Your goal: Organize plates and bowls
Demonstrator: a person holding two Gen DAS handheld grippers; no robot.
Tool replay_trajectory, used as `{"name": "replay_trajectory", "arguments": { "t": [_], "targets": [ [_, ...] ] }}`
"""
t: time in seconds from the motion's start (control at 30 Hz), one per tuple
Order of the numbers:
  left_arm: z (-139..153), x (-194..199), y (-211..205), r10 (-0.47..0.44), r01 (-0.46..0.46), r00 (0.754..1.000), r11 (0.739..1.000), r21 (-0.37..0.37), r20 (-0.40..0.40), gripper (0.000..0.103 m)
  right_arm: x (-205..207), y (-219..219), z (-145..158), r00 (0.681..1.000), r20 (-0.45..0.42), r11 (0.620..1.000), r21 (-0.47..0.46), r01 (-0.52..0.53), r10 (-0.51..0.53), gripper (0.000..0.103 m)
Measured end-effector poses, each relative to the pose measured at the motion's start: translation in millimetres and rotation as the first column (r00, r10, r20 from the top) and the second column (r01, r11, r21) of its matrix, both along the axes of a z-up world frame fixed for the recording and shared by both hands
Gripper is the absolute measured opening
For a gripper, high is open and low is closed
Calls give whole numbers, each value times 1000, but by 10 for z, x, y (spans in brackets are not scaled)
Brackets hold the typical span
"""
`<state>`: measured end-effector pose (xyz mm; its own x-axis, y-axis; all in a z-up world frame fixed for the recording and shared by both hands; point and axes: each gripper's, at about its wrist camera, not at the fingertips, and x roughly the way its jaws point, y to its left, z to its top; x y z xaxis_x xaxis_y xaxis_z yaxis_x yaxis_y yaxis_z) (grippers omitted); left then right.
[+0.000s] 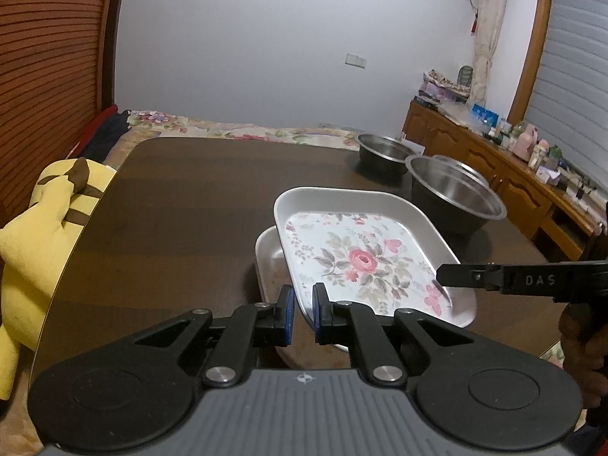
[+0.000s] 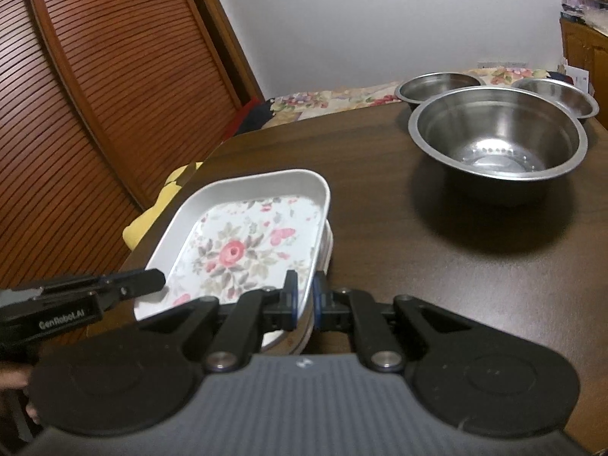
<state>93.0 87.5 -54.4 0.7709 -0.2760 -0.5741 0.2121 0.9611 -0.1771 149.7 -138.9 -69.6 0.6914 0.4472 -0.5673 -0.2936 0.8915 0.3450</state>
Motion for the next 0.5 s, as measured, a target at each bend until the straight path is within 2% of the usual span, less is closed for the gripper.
{"name": "replay_trajectory", "arguments": {
  "t": [0.2,0.5],
  "targets": [
    [-33,-31,38,15,-15,1000,1000,-15,-4,11,-27,24,-43,1000,-4,1000,15,7,-7,9],
    [-58,-61,19,30,-30,1000,1000,-1,3,10,-90,82,-68,999,42,1000,2,16,-16,10]
  ]
}}
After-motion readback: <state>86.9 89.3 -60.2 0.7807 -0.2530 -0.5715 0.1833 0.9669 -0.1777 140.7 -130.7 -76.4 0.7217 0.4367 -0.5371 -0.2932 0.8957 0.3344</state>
